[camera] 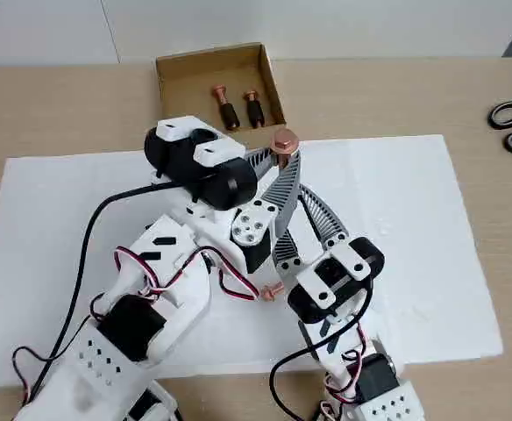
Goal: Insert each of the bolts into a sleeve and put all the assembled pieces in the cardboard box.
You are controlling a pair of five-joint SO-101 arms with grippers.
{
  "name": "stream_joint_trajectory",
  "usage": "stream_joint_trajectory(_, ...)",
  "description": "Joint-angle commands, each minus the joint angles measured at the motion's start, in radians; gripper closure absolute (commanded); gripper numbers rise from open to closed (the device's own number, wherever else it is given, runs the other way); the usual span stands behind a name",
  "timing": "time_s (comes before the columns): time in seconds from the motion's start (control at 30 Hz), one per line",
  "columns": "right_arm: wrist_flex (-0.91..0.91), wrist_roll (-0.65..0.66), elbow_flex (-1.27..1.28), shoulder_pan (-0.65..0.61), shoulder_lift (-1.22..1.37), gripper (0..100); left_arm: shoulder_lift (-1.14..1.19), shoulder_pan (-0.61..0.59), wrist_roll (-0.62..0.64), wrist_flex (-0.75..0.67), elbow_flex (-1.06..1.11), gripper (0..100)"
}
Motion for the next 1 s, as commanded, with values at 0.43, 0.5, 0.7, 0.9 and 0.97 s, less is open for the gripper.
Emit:
stream_joint_trajectory(0.43,-0.024,-0.003,0.008,-0.004,-0.015,99.5,-0.110,0.005,-0.003,0.109,0.050,99)
stream_joint_trajectory(0.5,-0.024,-0.003,0.008,-0.004,-0.015,99.5,-0.106,0.005,-0.003,0.109,0.050,99)
stream_joint_trajectory(0.7,-0.024,-0.003,0.008,-0.004,-0.015,99.5,-0.037,0.011,-0.003,0.097,0.044,99)
stream_joint_trajectory(0.9,-0.024,-0.003,0.008,0.010,-0.015,99.5,-0.040,0.025,-0.003,0.086,0.042,99)
stream_joint_trajectory(0.97,-0.024,-0.003,0.008,0.025,-0.015,99.5,-0.040,0.025,-0.003,0.086,0.042,99)
